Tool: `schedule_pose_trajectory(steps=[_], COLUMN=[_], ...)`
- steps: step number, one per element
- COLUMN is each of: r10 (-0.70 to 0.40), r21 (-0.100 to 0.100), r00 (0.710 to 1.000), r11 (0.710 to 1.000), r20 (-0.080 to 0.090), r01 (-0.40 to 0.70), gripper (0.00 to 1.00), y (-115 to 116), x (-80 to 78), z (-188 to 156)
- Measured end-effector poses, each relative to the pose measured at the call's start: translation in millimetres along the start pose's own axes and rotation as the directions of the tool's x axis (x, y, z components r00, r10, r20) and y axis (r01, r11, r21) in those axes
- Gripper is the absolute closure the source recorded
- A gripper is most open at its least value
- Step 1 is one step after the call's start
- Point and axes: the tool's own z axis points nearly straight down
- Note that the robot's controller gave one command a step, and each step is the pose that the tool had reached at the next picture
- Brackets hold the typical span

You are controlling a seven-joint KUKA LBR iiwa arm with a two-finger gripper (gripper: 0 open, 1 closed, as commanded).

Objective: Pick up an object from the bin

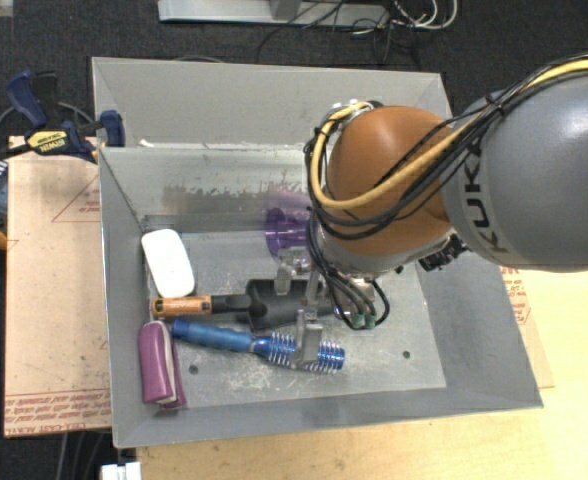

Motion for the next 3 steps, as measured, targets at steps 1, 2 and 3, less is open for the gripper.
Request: schedule_pose_trajectory(steps=[1,2,3], r10=[0.004,0.028,0.022], r21=[-0.001,-0.003,-0.004], r00=[1.000,1.000,1.000], r11=[1.000,1.000,1.000], r20=[0.008,0.007,0.017], r01=[-0.004,-0.028,-0.022], gripper=[0.00,0.00,0.00], y=[-1.0,-47.0,-52.3], x=[-1.7,-9.2,-8.8], z=[-4.4,138.5,166.2])
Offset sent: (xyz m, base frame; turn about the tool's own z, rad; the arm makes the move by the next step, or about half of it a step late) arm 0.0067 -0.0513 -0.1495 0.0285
